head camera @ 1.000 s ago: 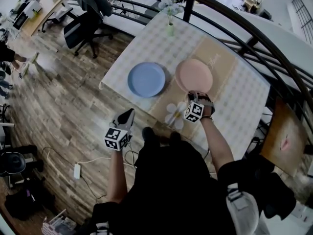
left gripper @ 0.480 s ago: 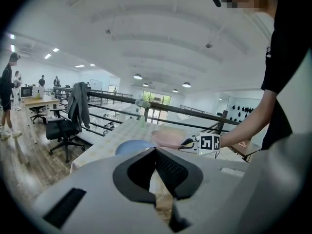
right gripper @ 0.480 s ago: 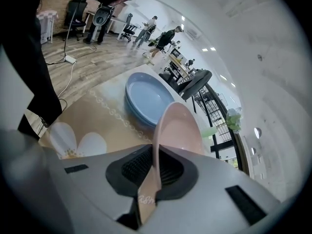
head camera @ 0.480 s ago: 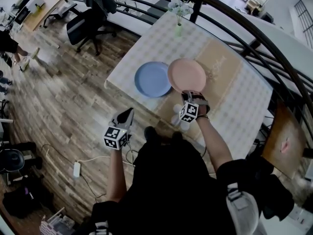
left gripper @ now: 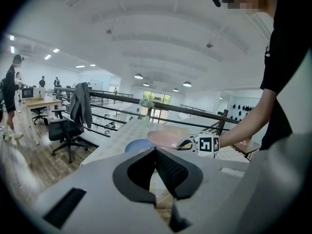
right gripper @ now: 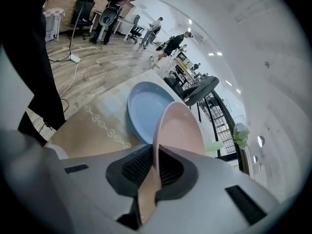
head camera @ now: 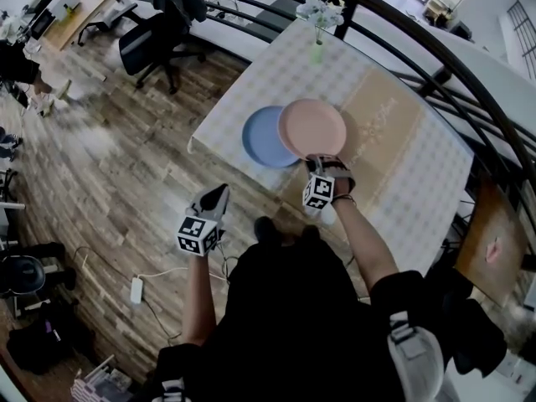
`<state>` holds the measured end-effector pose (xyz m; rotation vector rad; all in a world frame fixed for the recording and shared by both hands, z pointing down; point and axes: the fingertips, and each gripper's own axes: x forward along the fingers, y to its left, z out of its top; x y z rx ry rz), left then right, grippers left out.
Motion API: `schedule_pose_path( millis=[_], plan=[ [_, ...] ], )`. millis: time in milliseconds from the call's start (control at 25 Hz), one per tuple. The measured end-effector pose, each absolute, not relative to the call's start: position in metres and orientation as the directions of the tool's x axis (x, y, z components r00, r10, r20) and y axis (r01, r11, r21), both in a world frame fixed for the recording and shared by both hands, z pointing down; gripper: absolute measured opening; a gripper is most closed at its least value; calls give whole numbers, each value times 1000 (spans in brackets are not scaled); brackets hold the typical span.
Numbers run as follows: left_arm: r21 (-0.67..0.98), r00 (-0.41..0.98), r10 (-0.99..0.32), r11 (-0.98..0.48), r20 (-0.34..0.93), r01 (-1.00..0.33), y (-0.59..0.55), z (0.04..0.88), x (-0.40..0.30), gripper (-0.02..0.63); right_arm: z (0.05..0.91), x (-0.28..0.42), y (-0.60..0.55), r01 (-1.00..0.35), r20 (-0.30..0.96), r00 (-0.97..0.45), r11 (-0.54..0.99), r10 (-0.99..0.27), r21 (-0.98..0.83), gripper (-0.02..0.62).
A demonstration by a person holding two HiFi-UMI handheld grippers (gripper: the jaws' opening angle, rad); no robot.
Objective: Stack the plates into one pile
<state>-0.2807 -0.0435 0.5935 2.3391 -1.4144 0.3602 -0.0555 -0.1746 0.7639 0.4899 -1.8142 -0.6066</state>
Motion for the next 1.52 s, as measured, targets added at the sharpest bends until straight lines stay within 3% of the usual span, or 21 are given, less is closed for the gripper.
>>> schedule_pose_path(
  millis=[880,1520],
  plan=[
    [183,493,-767,-460,412,-869,-52,603,-332,0,782,-159,-149,47,745,-365,788,-559,614,21],
    [183,492,-762,-460,421,-869,-46,609,-344,0,803,-176,-144,82,785,-329,813,-524,577,34]
  ],
)
